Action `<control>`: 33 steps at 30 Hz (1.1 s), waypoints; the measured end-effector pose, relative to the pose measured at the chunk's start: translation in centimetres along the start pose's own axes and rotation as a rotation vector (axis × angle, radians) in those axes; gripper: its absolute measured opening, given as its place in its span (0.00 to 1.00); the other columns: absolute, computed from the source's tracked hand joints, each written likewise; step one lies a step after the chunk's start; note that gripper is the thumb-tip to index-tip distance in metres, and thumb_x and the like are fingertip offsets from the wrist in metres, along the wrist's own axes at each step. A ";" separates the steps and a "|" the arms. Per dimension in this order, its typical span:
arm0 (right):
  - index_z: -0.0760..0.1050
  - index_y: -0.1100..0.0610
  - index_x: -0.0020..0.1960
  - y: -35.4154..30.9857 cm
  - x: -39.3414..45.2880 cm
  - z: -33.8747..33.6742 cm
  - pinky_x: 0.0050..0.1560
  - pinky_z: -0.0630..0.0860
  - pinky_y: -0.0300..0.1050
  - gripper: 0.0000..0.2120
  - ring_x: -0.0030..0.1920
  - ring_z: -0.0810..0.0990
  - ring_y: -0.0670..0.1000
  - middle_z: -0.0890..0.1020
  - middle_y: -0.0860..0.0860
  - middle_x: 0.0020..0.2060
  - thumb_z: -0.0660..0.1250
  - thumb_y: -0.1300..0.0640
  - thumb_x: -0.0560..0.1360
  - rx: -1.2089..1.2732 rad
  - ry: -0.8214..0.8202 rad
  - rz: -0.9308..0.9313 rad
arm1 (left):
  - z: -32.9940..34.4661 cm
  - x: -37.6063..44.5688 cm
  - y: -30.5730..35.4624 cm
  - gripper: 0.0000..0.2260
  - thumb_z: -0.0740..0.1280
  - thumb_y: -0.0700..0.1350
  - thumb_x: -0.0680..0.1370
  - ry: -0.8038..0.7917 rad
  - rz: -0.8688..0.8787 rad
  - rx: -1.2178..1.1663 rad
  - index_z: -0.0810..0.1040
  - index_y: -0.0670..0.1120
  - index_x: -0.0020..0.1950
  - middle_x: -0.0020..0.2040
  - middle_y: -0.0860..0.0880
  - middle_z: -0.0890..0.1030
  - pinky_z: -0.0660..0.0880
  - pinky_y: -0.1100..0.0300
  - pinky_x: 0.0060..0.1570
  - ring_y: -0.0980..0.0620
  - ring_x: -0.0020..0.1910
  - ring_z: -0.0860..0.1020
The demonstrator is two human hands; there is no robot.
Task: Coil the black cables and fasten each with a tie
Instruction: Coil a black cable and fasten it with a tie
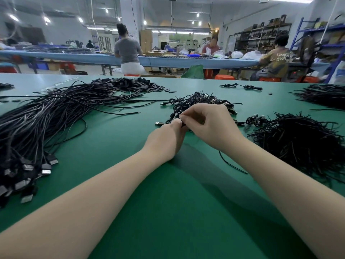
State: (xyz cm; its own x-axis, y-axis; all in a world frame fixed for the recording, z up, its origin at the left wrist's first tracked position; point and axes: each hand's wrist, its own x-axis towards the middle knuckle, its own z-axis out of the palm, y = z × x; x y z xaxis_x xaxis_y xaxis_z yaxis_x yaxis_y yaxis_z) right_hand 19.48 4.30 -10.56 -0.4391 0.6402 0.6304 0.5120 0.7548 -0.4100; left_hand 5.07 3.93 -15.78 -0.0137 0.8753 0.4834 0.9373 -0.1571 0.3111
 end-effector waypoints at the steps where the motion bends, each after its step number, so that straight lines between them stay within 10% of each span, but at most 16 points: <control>1: 0.83 0.53 0.48 -0.2 0.1 -0.3 0.41 0.74 0.34 0.05 0.34 0.76 0.38 0.82 0.42 0.37 0.68 0.55 0.75 -0.072 -0.055 -0.036 | -0.1 -0.1 0.2 0.11 0.51 0.46 0.82 0.005 0.022 0.116 0.69 0.44 0.58 0.46 0.44 0.78 0.65 0.56 0.35 0.42 0.38 0.74; 3: 0.81 0.52 0.49 -0.6 0.5 -1.1 0.41 0.75 0.40 0.05 0.35 0.76 0.41 0.82 0.44 0.37 0.67 0.54 0.76 -0.189 -0.153 -0.077 | -0.6 -0.8 1.2 0.12 0.56 0.40 0.79 0.007 0.162 0.305 0.71 0.42 0.61 0.47 0.45 0.79 0.63 0.59 0.28 0.44 0.38 0.80; 6: 0.80 0.51 0.45 -0.9 1.4 -2.6 0.36 0.70 0.30 0.04 0.35 0.75 0.39 0.79 0.41 0.34 0.68 0.52 0.75 -0.219 -0.196 -0.040 | -1.5 -1.1 1.6 0.04 0.72 0.39 0.69 0.228 0.359 0.389 0.77 0.42 0.36 0.26 0.46 0.76 0.60 0.64 0.24 0.47 0.19 0.74; 13: 0.79 0.50 0.35 2.2 1.4 -7.3 0.41 0.71 0.38 0.07 0.37 0.76 0.43 0.82 0.45 0.35 0.75 0.48 0.66 0.461 -0.579 0.450 | -2.4 -1.2 2.7 0.09 0.60 0.43 0.75 0.441 0.728 0.186 0.75 0.42 0.36 0.29 0.48 0.74 0.69 0.54 0.31 0.45 0.26 0.72; 20: 0.75 0.55 0.46 1.7 -0.7 -0.3 0.43 0.78 0.39 0.01 0.31 0.81 0.44 0.81 0.47 0.30 0.65 0.59 0.75 1.311 -0.295 0.734 | -1.3 -1.6 2.9 0.10 0.57 0.47 0.81 0.322 0.120 -0.570 0.72 0.43 0.47 0.36 0.50 0.78 0.67 0.57 0.37 0.53 0.37 0.74; 25: 0.73 0.59 0.42 1.1 -1.5 3.4 0.37 0.78 0.38 0.06 0.33 0.77 0.48 0.80 0.52 0.33 0.65 0.62 0.78 1.306 0.040 0.793 | -0.4 -0.7 2.1 0.08 0.58 0.45 0.83 0.169 -0.127 -0.674 0.70 0.46 0.45 0.36 0.56 0.73 0.65 0.67 0.35 0.64 0.35 0.71; 33: 0.76 0.60 0.44 1.4 -1.6 3.3 0.37 0.77 0.37 0.04 0.34 0.77 0.49 0.80 0.52 0.32 0.69 0.61 0.76 1.310 0.044 0.799 | -0.2 -0.4 2.0 0.09 0.58 0.43 0.82 0.091 -0.131 -0.790 0.70 0.52 0.42 0.33 0.58 0.73 0.65 0.71 0.33 0.67 0.30 0.70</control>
State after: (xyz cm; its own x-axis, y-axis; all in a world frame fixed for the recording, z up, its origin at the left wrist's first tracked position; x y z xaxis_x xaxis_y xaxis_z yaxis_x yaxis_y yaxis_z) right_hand 18.48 4.85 -14.32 -0.3409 0.9399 -0.0216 -0.4030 -0.1669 -0.8999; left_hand 6.84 3.21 -15.20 -0.1666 0.8739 0.4567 0.4037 -0.3621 0.8402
